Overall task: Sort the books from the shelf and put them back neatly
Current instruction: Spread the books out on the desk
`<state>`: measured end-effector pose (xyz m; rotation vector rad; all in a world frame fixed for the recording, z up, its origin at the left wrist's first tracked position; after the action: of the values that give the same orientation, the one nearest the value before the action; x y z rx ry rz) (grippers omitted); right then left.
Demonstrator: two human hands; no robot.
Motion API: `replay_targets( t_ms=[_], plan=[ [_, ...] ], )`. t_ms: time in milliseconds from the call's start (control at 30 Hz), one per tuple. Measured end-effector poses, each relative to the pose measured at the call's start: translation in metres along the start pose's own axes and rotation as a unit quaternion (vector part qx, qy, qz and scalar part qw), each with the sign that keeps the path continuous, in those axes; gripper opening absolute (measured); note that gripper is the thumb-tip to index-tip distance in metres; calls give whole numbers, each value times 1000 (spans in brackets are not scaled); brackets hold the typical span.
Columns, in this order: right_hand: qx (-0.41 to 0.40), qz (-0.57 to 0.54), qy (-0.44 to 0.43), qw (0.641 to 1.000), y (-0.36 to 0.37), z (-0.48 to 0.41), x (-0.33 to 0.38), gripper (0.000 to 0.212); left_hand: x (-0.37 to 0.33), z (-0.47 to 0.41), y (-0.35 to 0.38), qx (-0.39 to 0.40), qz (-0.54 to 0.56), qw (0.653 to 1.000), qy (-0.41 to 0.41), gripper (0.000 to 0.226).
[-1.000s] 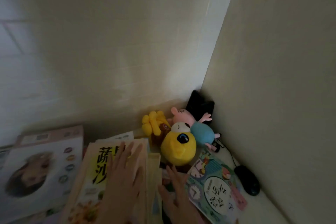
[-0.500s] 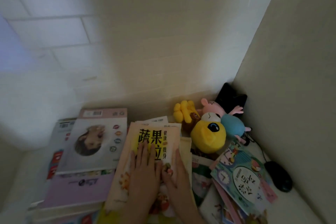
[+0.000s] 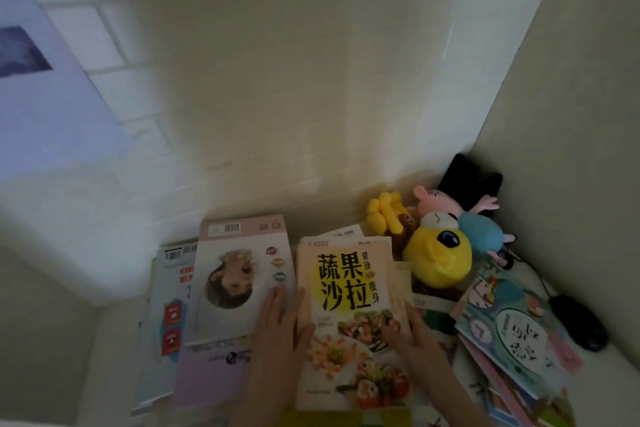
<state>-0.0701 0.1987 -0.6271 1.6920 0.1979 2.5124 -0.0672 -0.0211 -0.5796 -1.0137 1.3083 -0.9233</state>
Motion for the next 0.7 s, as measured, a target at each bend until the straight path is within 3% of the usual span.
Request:
replay_targets(
  t_ms=[67,133,200,233,300,333,533,700],
  plan=[
    [-28,-6,-4,1000,-8,0,-2,56,3,4,9,-7,-12,999,51,88],
    [-44,-14,-11,999,-12,6,2,80,5,2,12,-4,-17,998,64,98],
    [-78,0,-29,997,-21,15,8,105,8,-6,10,7,-11,997,79,94],
    [-90,11,-36,995,-25,18,8,102,9,-11,6,27,-27,995,91,83],
    [-101,13,-47,994,-31,27,7,76,18,-12,9,117,-41,988,87,55],
    [-110,18,-46,993,-35,29,5,68,28,-11,10,117,-62,988,82,51],
    [-119,66,-62,989,-35,24,15,47,33,-11,-2,-7,-101,988,121,47],
    [-116,89,-72,987,-26,28,31,58,33,-9,-13,-42,-49,993,97,53]
  ],
)
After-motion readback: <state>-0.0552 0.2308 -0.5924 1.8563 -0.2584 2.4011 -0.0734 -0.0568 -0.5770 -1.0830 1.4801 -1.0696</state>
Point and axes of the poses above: each hand's wrist, its own z-axis away from the middle knuckle, its own y-axis out of the palm, x = y × z, the point moved 10 cm from there along -z, towards the middle knuckle, and after that the axes turned 10 degrees about -z, right-handed, at the moved point
